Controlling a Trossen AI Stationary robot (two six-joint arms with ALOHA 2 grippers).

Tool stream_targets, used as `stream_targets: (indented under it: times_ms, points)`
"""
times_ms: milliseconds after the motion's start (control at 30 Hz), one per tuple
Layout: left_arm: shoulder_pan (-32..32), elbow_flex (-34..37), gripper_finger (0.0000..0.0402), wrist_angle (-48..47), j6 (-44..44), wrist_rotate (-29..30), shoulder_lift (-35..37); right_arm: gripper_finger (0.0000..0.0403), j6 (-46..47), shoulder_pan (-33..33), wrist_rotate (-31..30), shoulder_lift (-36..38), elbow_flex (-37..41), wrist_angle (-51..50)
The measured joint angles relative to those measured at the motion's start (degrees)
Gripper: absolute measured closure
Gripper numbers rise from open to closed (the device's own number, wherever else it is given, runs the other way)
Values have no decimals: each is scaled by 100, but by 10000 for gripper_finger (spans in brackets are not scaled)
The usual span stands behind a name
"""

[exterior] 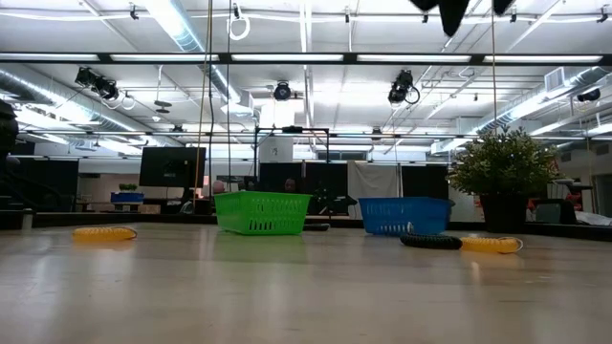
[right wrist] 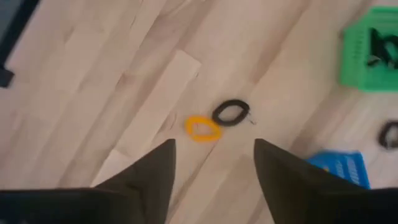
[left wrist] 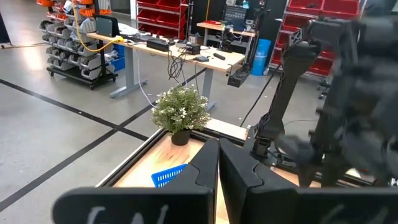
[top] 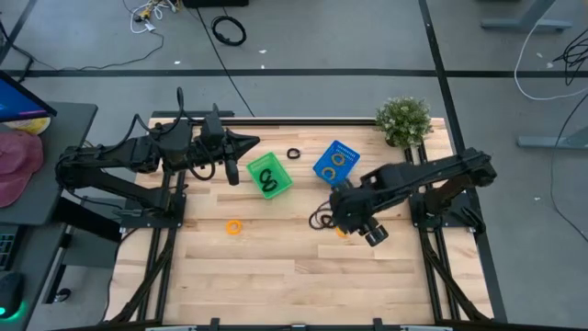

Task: Sort spring keychains
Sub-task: Put the yellow spring keychain into the blue bin

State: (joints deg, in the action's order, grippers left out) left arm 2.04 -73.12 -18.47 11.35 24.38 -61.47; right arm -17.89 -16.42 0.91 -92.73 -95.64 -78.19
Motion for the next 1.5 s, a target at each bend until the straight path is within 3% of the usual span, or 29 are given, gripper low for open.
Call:
stream_targets:
  times_ms: [200,700,933,1500]
  points:
    - [0,2,385,-3,0,0,0,167,-154,-59,4,0,1133,1032]
    - [9,2,385,-8,2,-170,0,197,-589,-57,1,0,3587,3258]
    - [7,1,385,-8,6,-170,0,197,-716,-55,2,0,4108,4093]
    - [7,0,385,-7,155,-170,0,200,-648,-55,7,13,5017,5031]
